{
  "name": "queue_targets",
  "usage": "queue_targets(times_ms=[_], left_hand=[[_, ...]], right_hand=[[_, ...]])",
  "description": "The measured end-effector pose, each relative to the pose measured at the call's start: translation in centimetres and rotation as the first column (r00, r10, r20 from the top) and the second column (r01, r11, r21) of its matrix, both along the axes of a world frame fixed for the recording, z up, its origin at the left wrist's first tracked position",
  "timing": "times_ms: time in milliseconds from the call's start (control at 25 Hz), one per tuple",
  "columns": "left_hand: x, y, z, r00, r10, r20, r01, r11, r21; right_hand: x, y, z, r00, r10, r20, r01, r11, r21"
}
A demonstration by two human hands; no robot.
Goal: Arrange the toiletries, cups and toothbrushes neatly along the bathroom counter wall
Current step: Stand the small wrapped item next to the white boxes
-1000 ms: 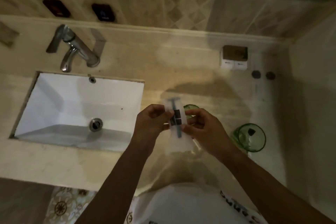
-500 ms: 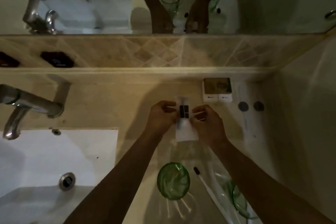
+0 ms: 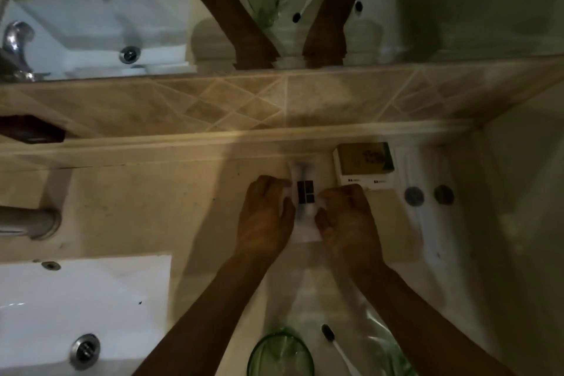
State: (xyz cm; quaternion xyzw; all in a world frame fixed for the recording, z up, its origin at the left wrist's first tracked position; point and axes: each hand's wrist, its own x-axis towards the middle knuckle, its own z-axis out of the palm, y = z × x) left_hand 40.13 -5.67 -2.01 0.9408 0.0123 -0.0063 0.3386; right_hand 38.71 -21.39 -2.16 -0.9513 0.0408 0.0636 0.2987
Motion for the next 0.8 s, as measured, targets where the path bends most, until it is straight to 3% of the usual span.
queue_targets(times_ms=[80,160,320,800], left_hand=[[-1.5,0.9,-1.1,0.961,-0.237,0.144,0.212,0.962,0.171],[-2.1,1.3,-2.0,0.945,-0.323,0.053,0.3,0.919,0.257],[-2.2,1.3,-2.0,0.941,-0.334,-0.052,0.334,0.893,0.302],[-1.1,0.5,-2.2,0.949,-0.314,-0.023,0.306,0.901,0.309]], right_hand=[[-0.8,0.2,0.9,0.999,0.045,0.021,-0.044,0.998,-0.044],[-1.3,0.3,0.8,0.993,0.115,-0.035,-0.118,0.988,-0.1],[-1.5,0.4,0.3,0.971,0.195,-0.138,-0.217,0.961,-0.172],[0.0,0.4,0.8,0.975,0.168,-0.143,-0.186,0.975,-0.123]])
